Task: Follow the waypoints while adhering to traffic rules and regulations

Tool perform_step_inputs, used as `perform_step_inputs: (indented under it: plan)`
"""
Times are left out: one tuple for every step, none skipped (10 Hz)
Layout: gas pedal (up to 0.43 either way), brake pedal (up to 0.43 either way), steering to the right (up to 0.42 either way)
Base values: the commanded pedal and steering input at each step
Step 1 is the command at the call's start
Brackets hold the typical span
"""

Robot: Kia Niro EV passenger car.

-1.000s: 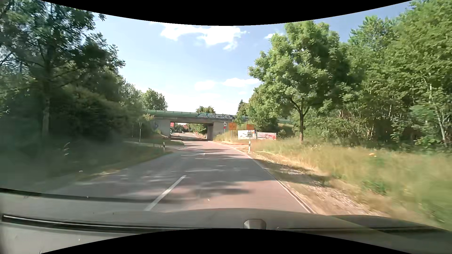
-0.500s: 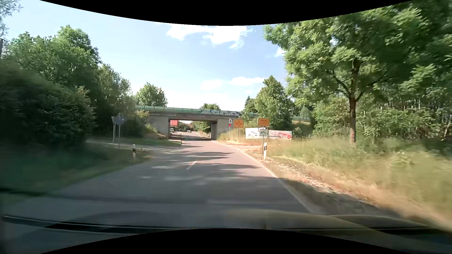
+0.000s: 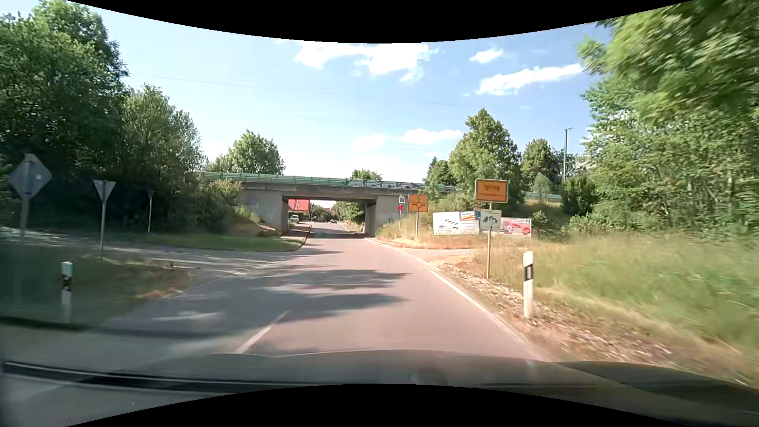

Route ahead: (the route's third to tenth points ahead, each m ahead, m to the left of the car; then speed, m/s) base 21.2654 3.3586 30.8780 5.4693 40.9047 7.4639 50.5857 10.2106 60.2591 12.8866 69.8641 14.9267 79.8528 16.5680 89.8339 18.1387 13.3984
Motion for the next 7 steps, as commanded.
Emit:
perform_step_inputs:
  plan:
    - [0.079, 0.006, -0.032]
    - [0.079, 0.006, -0.032]
    - [0.079, 0.006, -0.034]
    - [0.079, 0.006, -0.034]
    - [0.087, 0.006, -0.034]
    - [0.087, 0.006, -0.035]
    - [0.087, 0.006, -0.036]
